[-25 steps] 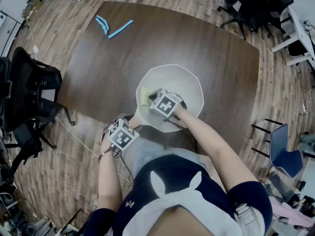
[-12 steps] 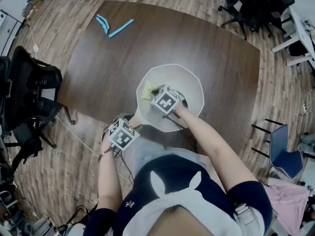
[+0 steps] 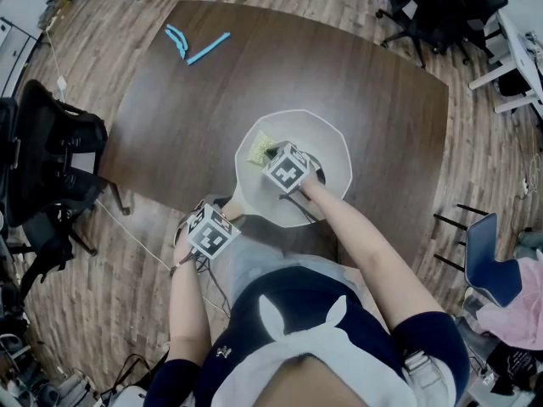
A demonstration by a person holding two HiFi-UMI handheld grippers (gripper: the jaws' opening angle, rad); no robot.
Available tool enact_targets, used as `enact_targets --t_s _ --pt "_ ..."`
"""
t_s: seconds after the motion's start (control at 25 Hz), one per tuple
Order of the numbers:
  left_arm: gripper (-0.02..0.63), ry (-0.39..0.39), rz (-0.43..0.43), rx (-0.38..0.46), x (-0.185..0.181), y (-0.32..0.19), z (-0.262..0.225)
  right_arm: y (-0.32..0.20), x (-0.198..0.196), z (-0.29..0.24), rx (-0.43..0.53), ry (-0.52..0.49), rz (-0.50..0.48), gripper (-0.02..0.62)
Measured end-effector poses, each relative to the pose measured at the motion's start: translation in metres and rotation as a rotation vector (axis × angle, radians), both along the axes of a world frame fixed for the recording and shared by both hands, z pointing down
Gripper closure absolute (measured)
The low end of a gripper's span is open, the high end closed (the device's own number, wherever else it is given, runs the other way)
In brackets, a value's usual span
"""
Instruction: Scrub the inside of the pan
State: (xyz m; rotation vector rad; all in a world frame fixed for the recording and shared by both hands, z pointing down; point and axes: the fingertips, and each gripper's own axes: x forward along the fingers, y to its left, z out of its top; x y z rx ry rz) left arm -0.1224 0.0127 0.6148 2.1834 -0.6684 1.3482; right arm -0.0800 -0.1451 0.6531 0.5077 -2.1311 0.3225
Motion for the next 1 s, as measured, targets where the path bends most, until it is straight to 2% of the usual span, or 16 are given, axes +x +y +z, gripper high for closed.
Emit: enact_targets --t_s 0.44,1.0 --pt "0.380 0.011 -0.006 0.002 0.003 0.000 -0.001 -0.021 0.021 0.001 0.099 0.079 0.076 0.584" --pt "0.380 0.006 -0.011 -0.008 0.001 0.002 -0.003 -0.035 0.047 0.005 0.201 0.249 0.099 0.584"
